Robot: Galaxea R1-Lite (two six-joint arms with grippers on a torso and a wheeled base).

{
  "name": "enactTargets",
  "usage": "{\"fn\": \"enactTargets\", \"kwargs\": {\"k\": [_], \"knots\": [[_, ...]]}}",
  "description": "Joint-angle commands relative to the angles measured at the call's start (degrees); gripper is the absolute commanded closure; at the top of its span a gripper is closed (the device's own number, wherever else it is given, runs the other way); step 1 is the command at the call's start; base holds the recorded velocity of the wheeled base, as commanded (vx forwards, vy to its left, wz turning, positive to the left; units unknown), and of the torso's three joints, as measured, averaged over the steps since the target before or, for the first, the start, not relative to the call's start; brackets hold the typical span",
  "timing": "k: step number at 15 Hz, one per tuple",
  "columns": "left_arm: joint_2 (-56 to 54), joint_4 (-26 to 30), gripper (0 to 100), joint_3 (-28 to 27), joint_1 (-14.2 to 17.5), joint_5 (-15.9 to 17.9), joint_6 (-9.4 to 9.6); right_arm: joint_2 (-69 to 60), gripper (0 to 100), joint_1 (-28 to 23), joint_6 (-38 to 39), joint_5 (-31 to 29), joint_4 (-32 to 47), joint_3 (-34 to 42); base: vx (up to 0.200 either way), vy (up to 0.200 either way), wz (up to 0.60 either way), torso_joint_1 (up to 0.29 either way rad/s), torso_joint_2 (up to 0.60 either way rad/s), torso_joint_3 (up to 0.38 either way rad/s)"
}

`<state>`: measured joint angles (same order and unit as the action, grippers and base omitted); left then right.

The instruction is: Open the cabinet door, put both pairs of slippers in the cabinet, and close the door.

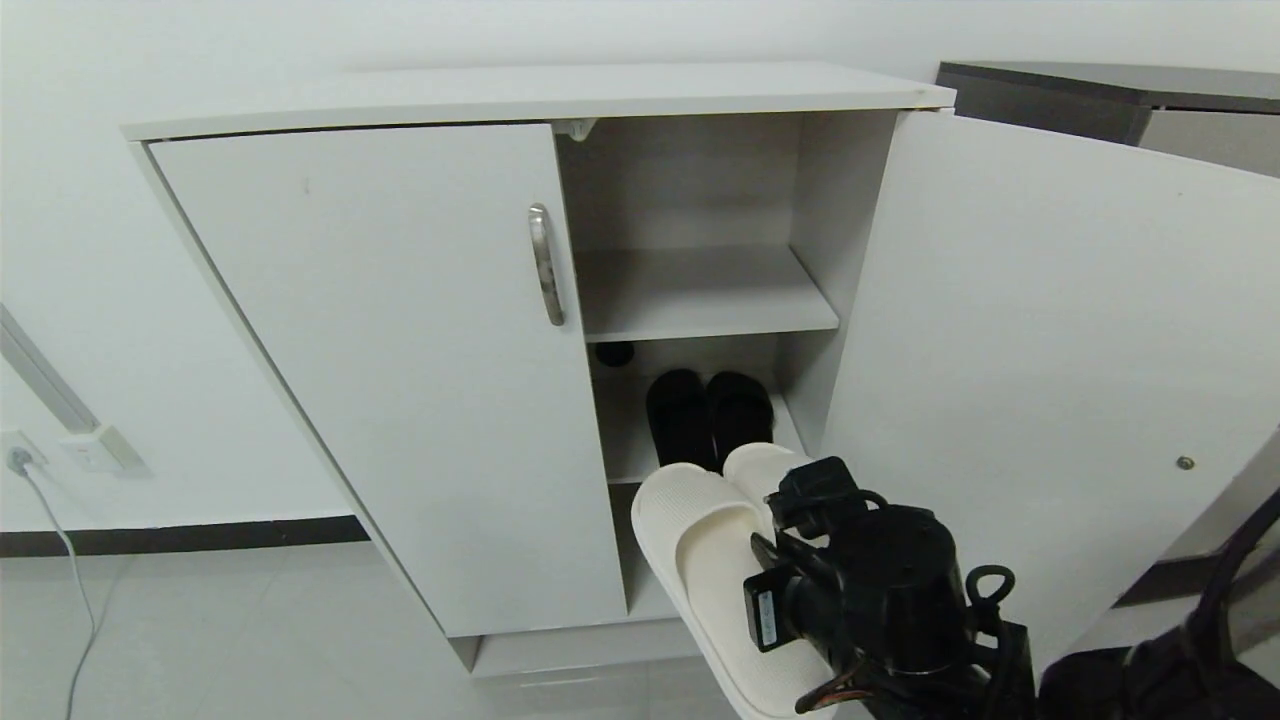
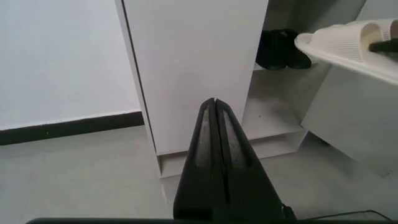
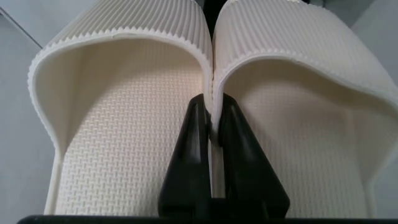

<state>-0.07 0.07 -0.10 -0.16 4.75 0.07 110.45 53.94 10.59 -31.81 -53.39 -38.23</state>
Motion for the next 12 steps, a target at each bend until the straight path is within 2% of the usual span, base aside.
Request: {"fn": "enactTargets", "kwargs": {"k": [1,3,7,10,12], "knots": [[0.1,0.0,100,0.0,0.0,0.0,0.01,1.2,100,1.3,2.5,-6.4,7.8,-8.8,0.000,0.000,0.00,0.000,0.00,0.000],[0.1,0.0,100,0.0,0.0,0.0,0.10,0.8,100,1.5,3.4,-11.1,17.0,-15.7,0.000,0.000,0.00,0.000,0.00,0.000],[0.1,0.0,100,0.0,0.0,0.0,0.10,0.1,100,1.0,3.2,-14.2,26.2,-28.1,0.000,0.000,0.00,0.000,0.00,0.000],[0.1,0.0,100,0.0,0.0,0.0,0.10,0.0,100,1.0,2.8,-16.2,30.8,-35.2,0.000,0.000,0.00,0.000,0.00,0.000],[0.1,0.0,100,0.0,0.0,0.0,0.10,-0.4,100,1.0,1.1,-16.2,31.3,-36.4,0.000,0.000,0.00,0.000,0.00,0.000]]}}
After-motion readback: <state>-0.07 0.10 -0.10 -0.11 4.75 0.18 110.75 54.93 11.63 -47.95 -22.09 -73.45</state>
